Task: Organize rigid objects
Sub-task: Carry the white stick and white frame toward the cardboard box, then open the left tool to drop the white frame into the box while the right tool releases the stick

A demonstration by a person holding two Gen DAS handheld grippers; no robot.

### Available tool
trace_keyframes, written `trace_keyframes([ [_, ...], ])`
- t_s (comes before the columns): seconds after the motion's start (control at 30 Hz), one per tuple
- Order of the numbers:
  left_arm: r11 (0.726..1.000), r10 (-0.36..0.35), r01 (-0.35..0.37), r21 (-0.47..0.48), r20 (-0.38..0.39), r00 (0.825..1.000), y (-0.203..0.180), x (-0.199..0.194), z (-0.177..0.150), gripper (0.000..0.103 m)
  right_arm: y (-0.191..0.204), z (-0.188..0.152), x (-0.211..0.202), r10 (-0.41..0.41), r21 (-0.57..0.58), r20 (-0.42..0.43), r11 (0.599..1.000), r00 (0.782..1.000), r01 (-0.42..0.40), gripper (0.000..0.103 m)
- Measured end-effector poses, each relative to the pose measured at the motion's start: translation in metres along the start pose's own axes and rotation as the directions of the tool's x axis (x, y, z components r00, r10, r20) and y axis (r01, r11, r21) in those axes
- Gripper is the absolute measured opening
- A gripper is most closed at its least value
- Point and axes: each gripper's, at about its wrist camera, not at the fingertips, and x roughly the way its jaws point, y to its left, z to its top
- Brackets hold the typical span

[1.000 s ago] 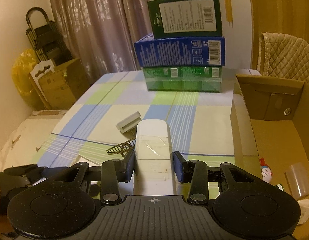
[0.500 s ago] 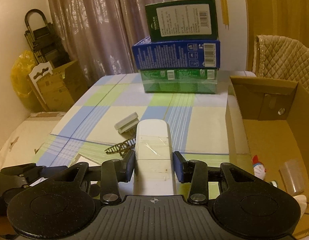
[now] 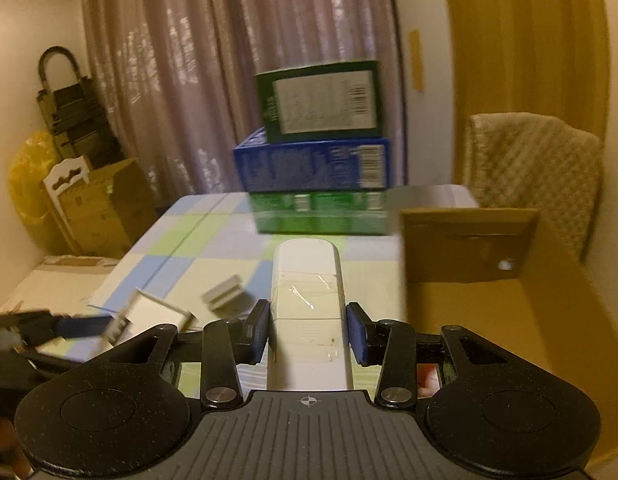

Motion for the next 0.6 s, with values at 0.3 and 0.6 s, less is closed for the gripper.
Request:
trace_keyframes([
  [0.3,0.993,-0.092,0.089,0.081,0.023,0.996,-0.070,0.002,0.032,0.085,-0.080,-0.007,-0.050,-0.110,0.084,-0.016,0.990,0.994,0.111,0.037],
  [0.6,0.984,-0.160,0.161,0.077,-0.023,0.987,-0.129,0.025,0.044,0.085,-0.128,-0.017,-0.076,-0.163,0.131,-0.039,0.977,0.986,0.167,0.037],
])
